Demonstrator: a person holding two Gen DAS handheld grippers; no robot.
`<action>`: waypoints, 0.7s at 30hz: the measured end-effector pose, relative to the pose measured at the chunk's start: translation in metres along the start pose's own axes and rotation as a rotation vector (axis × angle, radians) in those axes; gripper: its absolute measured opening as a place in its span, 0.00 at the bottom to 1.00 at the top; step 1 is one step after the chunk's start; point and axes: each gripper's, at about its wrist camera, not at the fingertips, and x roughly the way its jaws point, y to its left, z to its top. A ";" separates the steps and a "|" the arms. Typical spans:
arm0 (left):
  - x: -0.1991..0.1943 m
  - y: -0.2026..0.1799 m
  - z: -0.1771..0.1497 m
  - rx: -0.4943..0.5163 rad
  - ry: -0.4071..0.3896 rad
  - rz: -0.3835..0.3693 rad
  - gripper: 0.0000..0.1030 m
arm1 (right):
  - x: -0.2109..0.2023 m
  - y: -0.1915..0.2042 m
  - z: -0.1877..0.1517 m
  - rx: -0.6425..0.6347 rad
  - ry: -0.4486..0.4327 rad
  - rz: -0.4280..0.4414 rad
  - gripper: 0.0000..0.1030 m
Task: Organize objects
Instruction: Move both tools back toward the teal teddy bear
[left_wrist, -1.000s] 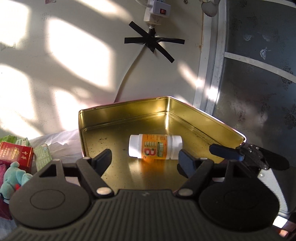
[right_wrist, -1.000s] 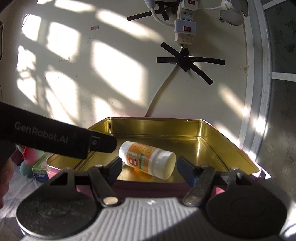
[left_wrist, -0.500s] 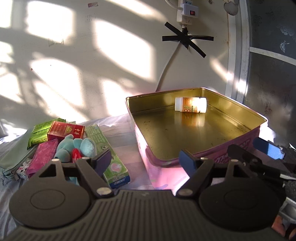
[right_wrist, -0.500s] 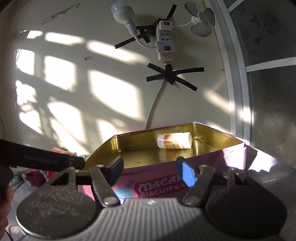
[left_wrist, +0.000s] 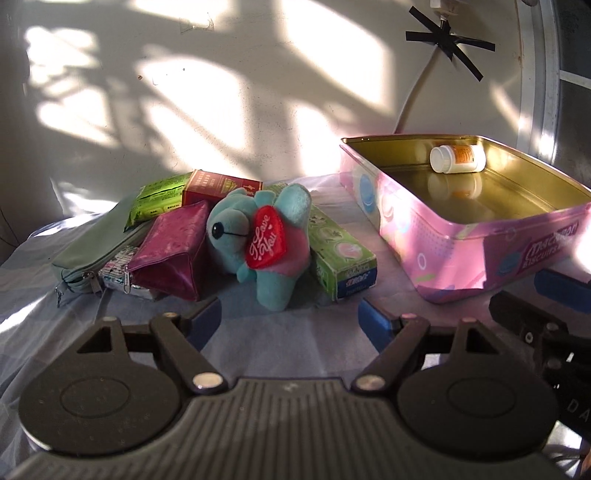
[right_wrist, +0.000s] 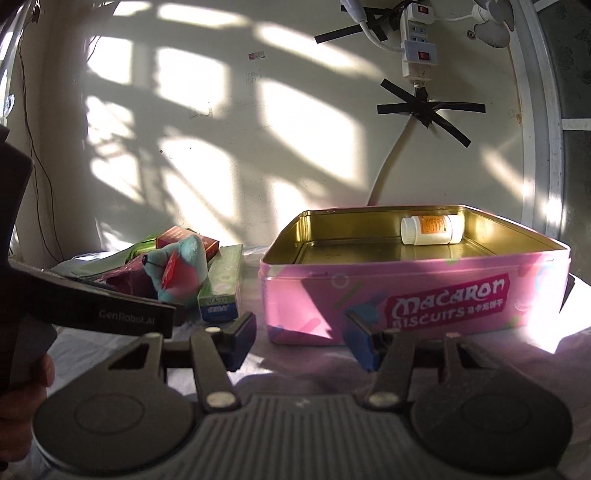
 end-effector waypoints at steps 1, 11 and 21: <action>0.001 0.003 -0.002 -0.002 0.001 0.009 0.81 | 0.001 0.004 -0.001 -0.012 0.005 0.002 0.51; 0.011 0.029 -0.018 -0.026 0.007 0.054 0.81 | 0.005 0.028 -0.004 -0.089 0.025 0.009 0.51; 0.013 0.049 -0.021 -0.060 0.003 0.069 0.82 | 0.014 0.043 -0.004 -0.133 0.048 0.031 0.51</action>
